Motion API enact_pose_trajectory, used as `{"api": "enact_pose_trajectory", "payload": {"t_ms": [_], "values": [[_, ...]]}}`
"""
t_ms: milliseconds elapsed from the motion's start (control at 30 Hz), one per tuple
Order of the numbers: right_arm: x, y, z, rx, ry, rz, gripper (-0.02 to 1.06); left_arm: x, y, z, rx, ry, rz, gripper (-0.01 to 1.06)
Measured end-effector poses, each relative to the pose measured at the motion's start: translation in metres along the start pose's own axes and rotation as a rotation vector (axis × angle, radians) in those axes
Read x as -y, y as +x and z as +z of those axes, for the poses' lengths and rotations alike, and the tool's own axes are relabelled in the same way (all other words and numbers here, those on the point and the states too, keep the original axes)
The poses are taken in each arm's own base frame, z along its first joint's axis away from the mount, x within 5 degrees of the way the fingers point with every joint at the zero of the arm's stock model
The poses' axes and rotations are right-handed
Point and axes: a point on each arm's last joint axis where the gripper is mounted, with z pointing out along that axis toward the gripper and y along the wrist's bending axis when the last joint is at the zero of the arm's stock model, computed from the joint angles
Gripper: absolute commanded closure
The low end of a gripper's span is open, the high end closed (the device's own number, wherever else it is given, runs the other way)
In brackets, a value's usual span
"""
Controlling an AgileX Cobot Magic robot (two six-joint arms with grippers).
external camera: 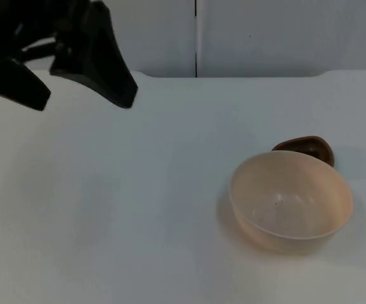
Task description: Pick up the bowl with the left hand and pour the coffee beans from the cup into the bowl with the right hand.
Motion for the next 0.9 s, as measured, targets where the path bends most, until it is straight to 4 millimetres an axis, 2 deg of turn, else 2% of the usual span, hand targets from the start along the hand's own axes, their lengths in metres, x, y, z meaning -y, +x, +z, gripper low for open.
{"api": "enact_pose_trajectory", "payload": {"t_ms": [267, 333, 367, 467, 533, 633, 667, 800, 900], "values": [[0.0, 0.0, 0.0, 0.0, 0.0, -0.001, -0.01, 0.006, -0.012, 0.048, -0.083, 0.006, -0.002, 0.03], [0.0, 0.0, 0.0, 0.0, 0.0, -0.001, -0.01, 0.005, -0.016, 0.065, -0.086, -0.004, -0.027, 0.03], [0.0, 0.0, 0.0, 0.0, 0.0, -0.001, -0.01, 0.005, -0.016, 0.065, -0.086, -0.004, -0.027, 0.03], [0.0, 0.0, 0.0, 0.0, 0.0, -0.001, -0.01, 0.001, -0.019, 0.084, -0.102, -0.017, -0.06, 0.03], [0.0, 0.0, 0.0, 0.0, 0.0, -0.001, -0.01, 0.0, -0.019, 0.091, -0.111, -0.022, -0.069, 0.05], [0.0, 0.0, 0.0, 0.0, 0.0, -0.001, -0.01, 0.003, -0.02, 0.114, -0.108, -0.023, -0.079, 0.06], [0.0, 0.0, 0.0, 0.0, 0.0, -0.001, -0.01, 0.003, -0.02, 0.114, -0.108, -0.023, -0.079, 0.07], [0.0, 0.0, 0.0, 0.0, 0.0, -0.001, -0.01, 0.006, -0.017, 0.139, -0.113, -0.029, -0.103, 0.07], [0.0, 0.0, 0.0, 0.0, 0.0, -0.001, -0.01, 0.004, -0.016, 0.15, -0.126, -0.034, -0.133, 0.07]]}}
